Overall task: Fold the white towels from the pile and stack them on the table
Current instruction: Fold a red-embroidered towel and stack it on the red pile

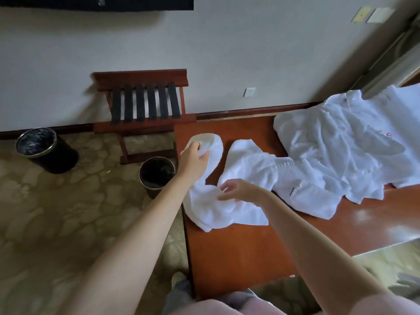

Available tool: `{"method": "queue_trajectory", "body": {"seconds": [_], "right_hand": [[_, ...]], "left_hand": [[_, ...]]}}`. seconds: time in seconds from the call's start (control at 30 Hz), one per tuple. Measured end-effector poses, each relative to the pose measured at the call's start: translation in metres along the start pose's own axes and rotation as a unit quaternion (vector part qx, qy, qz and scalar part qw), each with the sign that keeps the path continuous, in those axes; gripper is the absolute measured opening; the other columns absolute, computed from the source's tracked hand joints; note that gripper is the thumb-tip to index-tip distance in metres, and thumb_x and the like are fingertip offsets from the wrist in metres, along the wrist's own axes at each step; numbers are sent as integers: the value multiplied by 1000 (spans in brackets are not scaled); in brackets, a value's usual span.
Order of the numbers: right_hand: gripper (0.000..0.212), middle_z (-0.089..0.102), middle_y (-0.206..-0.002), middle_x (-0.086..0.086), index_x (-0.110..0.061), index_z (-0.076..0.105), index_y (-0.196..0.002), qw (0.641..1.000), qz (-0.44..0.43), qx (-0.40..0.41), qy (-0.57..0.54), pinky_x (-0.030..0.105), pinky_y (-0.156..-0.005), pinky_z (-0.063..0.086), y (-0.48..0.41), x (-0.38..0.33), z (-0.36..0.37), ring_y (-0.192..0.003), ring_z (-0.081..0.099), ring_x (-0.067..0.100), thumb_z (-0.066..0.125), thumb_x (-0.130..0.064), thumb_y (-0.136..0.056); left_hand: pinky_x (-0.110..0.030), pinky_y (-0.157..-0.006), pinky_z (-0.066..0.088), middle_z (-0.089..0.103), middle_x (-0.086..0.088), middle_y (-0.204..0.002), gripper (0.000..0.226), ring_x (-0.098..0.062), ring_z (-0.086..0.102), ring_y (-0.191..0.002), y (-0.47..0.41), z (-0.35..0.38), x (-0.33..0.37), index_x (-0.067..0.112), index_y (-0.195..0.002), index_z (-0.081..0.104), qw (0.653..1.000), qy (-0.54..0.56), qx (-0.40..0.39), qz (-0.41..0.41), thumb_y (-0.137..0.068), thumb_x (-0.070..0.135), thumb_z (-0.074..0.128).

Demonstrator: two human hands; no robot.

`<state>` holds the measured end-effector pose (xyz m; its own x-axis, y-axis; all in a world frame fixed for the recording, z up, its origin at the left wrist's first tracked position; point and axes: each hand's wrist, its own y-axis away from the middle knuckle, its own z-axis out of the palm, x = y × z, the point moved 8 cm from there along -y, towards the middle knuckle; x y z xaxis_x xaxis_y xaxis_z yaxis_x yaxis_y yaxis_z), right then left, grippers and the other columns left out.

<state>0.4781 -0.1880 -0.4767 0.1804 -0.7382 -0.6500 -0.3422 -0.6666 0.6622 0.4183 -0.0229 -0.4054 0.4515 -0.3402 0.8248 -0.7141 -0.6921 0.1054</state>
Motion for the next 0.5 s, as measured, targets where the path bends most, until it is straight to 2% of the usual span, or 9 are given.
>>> {"method": "queue_trajectory", "body": {"seconds": [0.07, 0.13, 0.17, 0.23, 0.27, 0.33, 0.4, 0.43, 0.5], "right_hand": [[39, 61, -113, 0, -17, 61, -117, 996, 20, 79, 23, 20, -76, 46, -2, 18, -23, -96, 57, 12, 71, -36, -84], [37, 59, -118, 4, -15, 59, -119, 979, 20, 198, 55, 21, -70, 45, 5, 35, -56, -94, 57, 15, 68, -30, -87], [37, 57, -123, 6, -15, 58, -122, 962, 10, 261, 82, 25, -77, 46, 12, 43, -74, -103, 56, 19, 66, -26, -87], [45, 49, -134, 6, -16, 53, -129, 912, 0, 374, 166, 36, -95, 40, 29, 59, -107, -124, 43, 25, 64, -21, -85], [53, 45, -140, 6, -19, 49, -134, 887, 2, 412, 208, 39, -101, 35, 37, 67, -124, -131, 37, 26, 64, -21, -83], [75, 29, -152, 5, -24, 33, -145, 871, 37, 401, 281, 45, -112, 23, 37, 83, -147, -141, 21, 27, 68, -29, -79], [97, 9, -159, 3, -30, 13, -151, 892, 82, 321, 307, 52, -115, 12, 28, 109, -167, -146, 4, 26, 72, -41, -75], [105, 4, -160, 1, -33, 7, -152, 905, 95, 279, 308, 54, -115, 10, 24, 119, -173, -147, 0, 26, 74, -45, -72], [112, 8, -158, -2, -37, 5, -151, 918, 96, 207, 325, 55, -112, 17, 13, 134, -180, -146, 4, 27, 77, -49, -65]], "left_hand": [[-26, -49, 23, 32, 4, -62, 29, -17, 30, -57, 3, 16, 2, 17, -68, 32, 1000, -7, -12, 0, -90, 15, 50], [-25, -50, 30, 45, 0, -65, 17, -22, 41, -62, 4, 39, 6, 14, -73, 46, 998, -22, -52, -9, -89, 15, 49], [-27, -56, 37, 55, -4, -74, 8, -26, 51, -70, 5, 54, 8, 12, -85, 55, 996, -37, -84, -19, -89, 16, 49], [-30, -66, 44, 63, -10, -100, 24, -30, 61, -93, 8, 88, 8, 13, -110, 56, 984, -80, -153, -34, -89, 24, 52], [-30, -73, 44, 59, -11, -119, 38, -29, 58, -107, 12, 108, 8, 16, -123, 51, 975, -103, -194, -29, -89, 30, 57], [-35, -96, 42, 17, -9, -156, 80, -28, 35, -135, 23, 140, 4, 27, -149, 20, 950, -159, -267, -23, -84, 45, 64], [-46, -108, 34, -29, 2, -154, 101, -28, 10, -146, 31, 168, 0, 40, -150, -3, 928, -227, -296, -24, -78, 56, 66], [-51, -109, 32, -39, 6, -150, 103, -30, 2, -146, 33, 179, -1, 43, -149, -6, 915, -266, -301, -20, -77, 60, 66], [-57, -110, 28, -40, 9, -149, 98, -37, -7, -145, 34, 197, -8, 47, -148, -3, 882, -349, -316, -19, -76, 65, 62]]}}
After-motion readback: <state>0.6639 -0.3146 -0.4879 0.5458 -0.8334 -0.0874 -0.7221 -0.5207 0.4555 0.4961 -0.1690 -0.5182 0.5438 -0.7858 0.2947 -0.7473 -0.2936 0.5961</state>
